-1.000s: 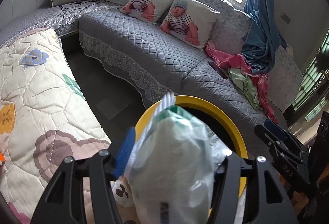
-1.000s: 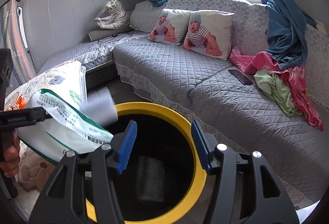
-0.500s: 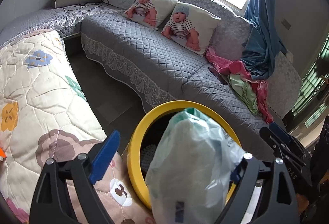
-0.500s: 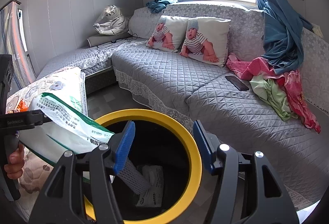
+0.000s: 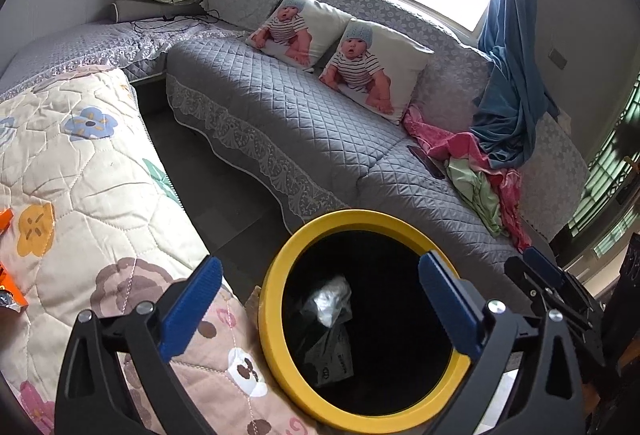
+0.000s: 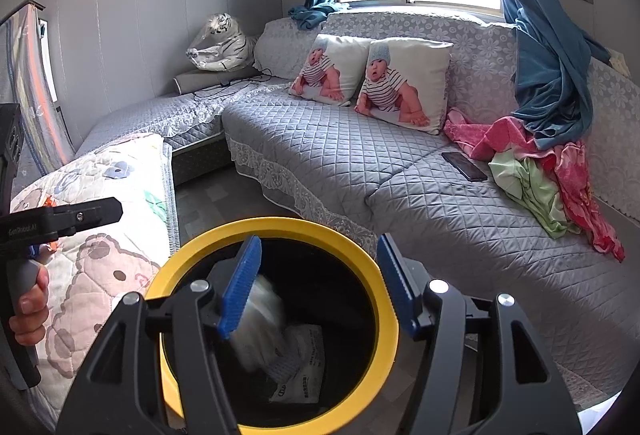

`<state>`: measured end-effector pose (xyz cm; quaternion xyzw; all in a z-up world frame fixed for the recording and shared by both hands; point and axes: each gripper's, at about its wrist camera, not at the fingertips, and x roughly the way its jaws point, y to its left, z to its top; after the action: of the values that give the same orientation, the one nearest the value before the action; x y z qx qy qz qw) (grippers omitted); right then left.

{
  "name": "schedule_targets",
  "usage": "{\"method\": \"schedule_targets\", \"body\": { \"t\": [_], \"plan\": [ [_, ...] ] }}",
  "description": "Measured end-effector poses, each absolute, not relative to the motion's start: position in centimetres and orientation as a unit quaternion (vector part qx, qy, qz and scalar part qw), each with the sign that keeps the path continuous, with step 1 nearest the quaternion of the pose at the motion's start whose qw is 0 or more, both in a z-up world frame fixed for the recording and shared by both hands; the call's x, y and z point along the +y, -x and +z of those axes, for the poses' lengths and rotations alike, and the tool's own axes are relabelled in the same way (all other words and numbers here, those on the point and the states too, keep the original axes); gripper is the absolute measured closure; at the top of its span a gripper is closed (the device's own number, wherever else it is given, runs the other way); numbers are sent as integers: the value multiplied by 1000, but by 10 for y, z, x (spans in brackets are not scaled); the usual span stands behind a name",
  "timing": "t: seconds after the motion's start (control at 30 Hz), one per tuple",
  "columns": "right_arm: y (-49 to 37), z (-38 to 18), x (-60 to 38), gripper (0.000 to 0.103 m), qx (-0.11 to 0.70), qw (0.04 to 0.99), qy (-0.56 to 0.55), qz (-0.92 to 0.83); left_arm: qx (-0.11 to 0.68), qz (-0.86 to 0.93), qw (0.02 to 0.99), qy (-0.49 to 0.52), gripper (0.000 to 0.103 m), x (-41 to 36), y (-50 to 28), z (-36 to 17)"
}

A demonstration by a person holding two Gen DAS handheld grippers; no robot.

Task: Collect trash
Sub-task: 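Open the right tool while the left tool opens, dropping both bags into the bin, then move both tools back over the bed toward the remaining trash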

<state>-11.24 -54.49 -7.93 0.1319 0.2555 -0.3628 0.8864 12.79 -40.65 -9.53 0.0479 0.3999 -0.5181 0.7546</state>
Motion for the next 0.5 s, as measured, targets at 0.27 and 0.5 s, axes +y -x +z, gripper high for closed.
{"method": "schedule_targets", "body": {
  "t": [0.27, 0.5],
  "plan": [
    [97, -67, -525, 42, 248, 901, -109, -339, 389, -495, 777, -14, 8, -364, -145, -81],
    [71, -51, -492, 41, 237, 922, -77, -296, 365, -456, 812, 8, 8, -301, -165, -60]
  ]
}}
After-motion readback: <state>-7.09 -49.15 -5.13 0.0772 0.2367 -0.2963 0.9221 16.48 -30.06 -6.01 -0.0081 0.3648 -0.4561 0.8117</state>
